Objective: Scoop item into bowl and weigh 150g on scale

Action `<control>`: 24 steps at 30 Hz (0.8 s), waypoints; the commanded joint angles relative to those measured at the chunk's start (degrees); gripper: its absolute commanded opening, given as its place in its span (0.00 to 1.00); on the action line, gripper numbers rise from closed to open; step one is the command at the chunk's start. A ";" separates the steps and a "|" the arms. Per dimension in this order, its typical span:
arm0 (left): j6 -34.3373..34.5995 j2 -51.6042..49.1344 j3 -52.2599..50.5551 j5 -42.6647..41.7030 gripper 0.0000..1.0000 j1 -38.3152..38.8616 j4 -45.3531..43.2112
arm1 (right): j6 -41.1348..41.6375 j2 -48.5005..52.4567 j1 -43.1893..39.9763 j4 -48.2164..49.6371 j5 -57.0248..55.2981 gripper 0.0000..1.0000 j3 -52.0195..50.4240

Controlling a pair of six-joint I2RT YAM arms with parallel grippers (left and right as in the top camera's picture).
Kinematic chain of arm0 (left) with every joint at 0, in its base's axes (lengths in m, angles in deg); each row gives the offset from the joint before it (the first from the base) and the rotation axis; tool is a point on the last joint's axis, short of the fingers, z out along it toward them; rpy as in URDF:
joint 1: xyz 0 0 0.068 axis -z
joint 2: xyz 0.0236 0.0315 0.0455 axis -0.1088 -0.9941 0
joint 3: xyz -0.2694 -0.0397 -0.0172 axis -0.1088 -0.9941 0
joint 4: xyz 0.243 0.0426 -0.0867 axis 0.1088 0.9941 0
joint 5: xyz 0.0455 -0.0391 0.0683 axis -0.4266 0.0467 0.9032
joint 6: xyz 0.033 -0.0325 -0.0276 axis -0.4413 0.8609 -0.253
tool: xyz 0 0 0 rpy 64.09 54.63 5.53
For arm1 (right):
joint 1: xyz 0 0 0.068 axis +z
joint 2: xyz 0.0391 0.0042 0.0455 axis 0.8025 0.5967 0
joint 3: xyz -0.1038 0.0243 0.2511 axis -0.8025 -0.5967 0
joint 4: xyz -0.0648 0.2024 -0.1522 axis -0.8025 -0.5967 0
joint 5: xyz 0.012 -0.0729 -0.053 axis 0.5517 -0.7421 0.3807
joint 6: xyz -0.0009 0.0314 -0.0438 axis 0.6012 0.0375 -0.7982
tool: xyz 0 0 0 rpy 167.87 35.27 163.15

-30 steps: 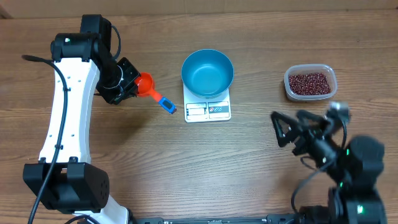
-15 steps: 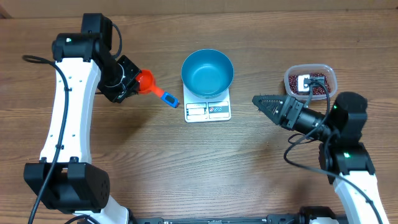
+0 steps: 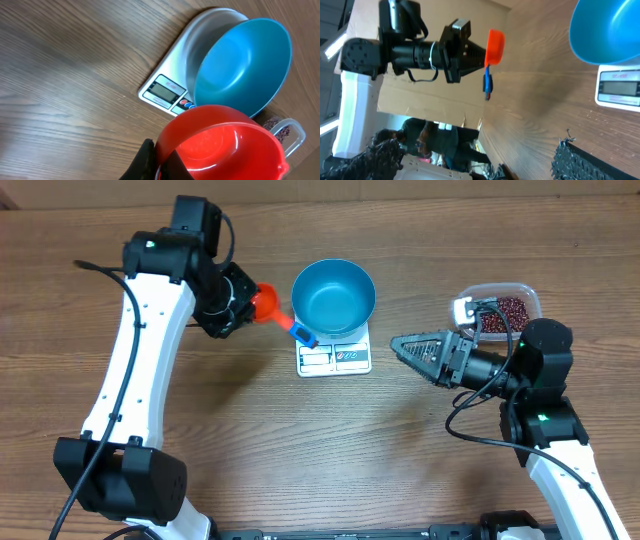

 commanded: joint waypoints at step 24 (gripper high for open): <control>17.70 1.11 1.01 4.48 0.04 6.49 -0.35 | 0.42 -0.17 1.36 0.15 -3.23 1.00 1.22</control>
